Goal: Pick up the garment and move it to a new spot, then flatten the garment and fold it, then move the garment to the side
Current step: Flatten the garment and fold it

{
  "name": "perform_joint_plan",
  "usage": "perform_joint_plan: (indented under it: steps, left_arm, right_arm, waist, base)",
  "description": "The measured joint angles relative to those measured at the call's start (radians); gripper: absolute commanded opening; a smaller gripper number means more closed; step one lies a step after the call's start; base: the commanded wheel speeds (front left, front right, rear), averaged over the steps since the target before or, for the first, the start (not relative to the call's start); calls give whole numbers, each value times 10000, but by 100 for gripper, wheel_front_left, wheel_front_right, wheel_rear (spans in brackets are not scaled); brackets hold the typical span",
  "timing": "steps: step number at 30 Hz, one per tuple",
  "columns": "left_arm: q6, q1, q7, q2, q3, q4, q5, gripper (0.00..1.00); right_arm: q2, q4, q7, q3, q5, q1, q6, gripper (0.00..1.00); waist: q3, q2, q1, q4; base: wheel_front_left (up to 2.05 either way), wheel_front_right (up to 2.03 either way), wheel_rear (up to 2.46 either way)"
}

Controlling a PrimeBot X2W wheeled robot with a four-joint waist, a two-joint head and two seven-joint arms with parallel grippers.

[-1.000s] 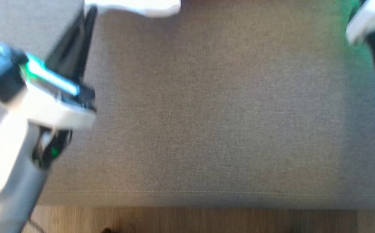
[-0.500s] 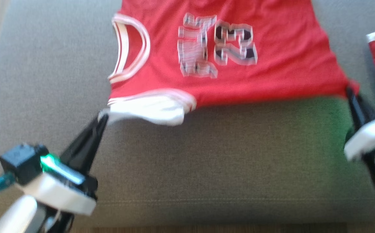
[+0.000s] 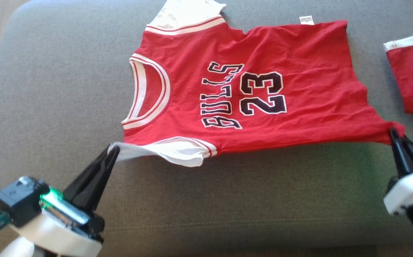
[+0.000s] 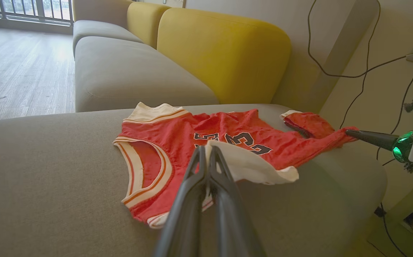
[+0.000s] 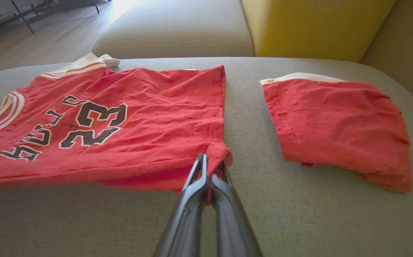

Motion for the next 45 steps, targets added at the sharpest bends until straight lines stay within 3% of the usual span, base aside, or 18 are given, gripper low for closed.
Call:
perform_joint_plan:
  steps: [11, 17, 18, 20, 21, 28, 34, 35, 36, 37, 38, 39, 45]
  left_arm:
    - [13, -2600, 0, -1336, -31, 1799, 631, 0]
    - [2, -4005, 0, -1592, -261, 2940, 1208, 0]
    - [2, -4191, 0, -1615, -257, 3122, 1429, 8]
    - [2, -4539, 0, -1756, -290, 3388, 1636, 37]
    - [2, -4709, 0, -1820, -376, 3488, 1739, 39]
    - [0, -5601, 0, -1971, -654, 3858, 1860, 29]
    - [0, -6094, -2, -2059, -673, 3912, 2059, 11]
    - [0, -6106, -2, -2063, -673, 3939, 2096, 15]
    - [0, -6104, -2, -2069, -663, 3981, 2138, 24]
    - [0, -6095, 0, -2075, -631, 4002, 2142, 37]
    - [0, -6073, 0, -2088, -569, 4004, 2173, 61]
    - [0, -6033, -2, -2136, -456, 3996, 2213, 100]
    - [4, -4648, 0, -2857, 715, 3578, 2374, 100]
  right_arm:
    - [334, 2477, -215, 65, -754, -2615, 0, 0]
    - [301, 3609, -596, -8, -771, -3726, 0, 0]
    - [299, 3793, -600, -54, -769, -3867, 0, 0]
    - [280, 4044, -656, -86, -769, -4107, 0, 0]
    - [259, 4149, -658, -79, -769, -4232, 0, 0]
    - [96, 4558, -826, 84, -802, -4919, 0, 0]
    - [58, 4959, -1101, 244, -949, -5414, 0, 0]
    - [52, 5022, -1110, 272, -951, -5447, 0, 23]
    - [50, 5108, -1154, 291, -955, -5470, 0, 91]
    - [50, 5150, -1258, 297, -978, -5478, 0, 100]
    - [48, 5179, -1338, 299, -1009, -5486, 0, 100]
    - [31, 5204, -1436, 322, -1012, -5489, 0, 100]
    - [-117, 4602, -2136, 217, -907, -5184, 0, 100]
  waist:
    - [613, 0, 0, -17]
    - [1056, 0, 0, 105]
    - [1135, 0, 0, 117]
    - [1300, 0, 0, 137]
    - [1389, 0, 1, 144]
    - [2058, 0, 1, 122]
    - [2478, -1, 1, 36]
    - [2504, -1, 2, 16]
    - [2518, -1, 2, -2]
    - [2523, -1, 2, -20]
    - [2512, -1, 2, -35]
    - [2487, -1, 2, -47]
    - [2074, 0, 1, -94]
  base:
    - [0, 0, 0]
    - [0, 0, 0]
    - [0, 0, 0]
    - [0, 0, 0]
    - [0, 0, 0]
    - [0, 0, 0]
    - [0, 0, 0]
    - [0, 0, 0]
    - [0, 0, 0]
    - [0, 0, 0]
    - [0, 0, 0]
    - [0, 0, 0]
    - [0, 0, 0]
